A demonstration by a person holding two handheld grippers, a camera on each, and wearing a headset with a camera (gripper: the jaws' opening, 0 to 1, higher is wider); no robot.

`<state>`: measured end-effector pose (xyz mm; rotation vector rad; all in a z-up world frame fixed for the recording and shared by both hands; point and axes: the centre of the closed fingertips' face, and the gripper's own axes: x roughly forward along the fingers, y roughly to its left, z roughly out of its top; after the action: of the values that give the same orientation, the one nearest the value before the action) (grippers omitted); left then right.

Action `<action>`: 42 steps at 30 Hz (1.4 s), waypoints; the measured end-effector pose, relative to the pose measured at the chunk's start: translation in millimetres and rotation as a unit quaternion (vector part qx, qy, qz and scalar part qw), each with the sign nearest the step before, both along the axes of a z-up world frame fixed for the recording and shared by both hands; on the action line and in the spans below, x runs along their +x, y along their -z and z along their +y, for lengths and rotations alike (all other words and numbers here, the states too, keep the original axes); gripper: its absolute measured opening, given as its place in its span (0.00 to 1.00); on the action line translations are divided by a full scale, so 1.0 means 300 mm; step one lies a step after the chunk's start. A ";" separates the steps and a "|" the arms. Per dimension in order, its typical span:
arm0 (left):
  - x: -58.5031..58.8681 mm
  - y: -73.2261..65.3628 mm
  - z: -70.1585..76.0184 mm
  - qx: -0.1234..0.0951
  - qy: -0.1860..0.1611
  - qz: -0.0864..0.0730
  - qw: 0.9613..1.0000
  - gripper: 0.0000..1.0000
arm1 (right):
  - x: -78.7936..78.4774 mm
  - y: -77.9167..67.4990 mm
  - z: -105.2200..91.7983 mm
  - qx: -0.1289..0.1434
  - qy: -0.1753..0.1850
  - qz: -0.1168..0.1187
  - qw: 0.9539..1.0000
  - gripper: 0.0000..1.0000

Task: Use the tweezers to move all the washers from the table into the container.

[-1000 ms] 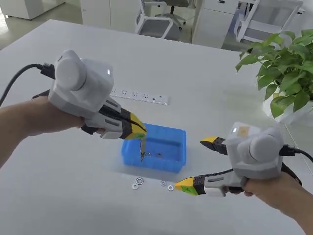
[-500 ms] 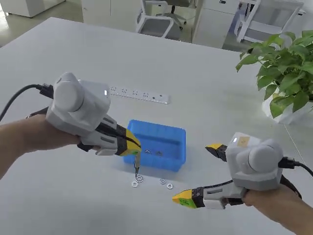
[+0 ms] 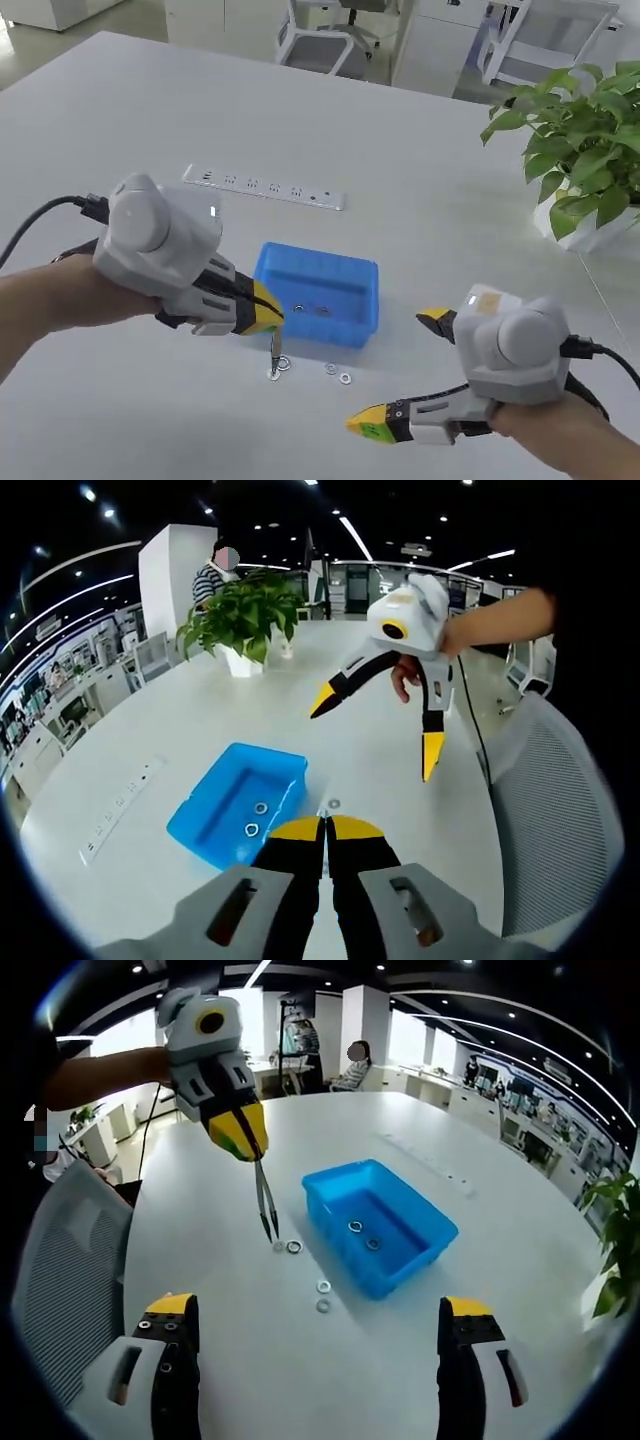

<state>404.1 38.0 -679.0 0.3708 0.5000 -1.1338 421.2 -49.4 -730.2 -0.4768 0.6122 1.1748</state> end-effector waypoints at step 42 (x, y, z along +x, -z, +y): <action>-0.006 0.041 -0.029 0.016 0.031 -0.002 0.999 0.05 | -0.062 0.040 0.122 0.014 -0.116 0.000 0.993 0.71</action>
<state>402.2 29.3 -691.4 0.4194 0.5061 -1.1856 402.6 -12.7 -742.1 -0.5337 0.5504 1.4013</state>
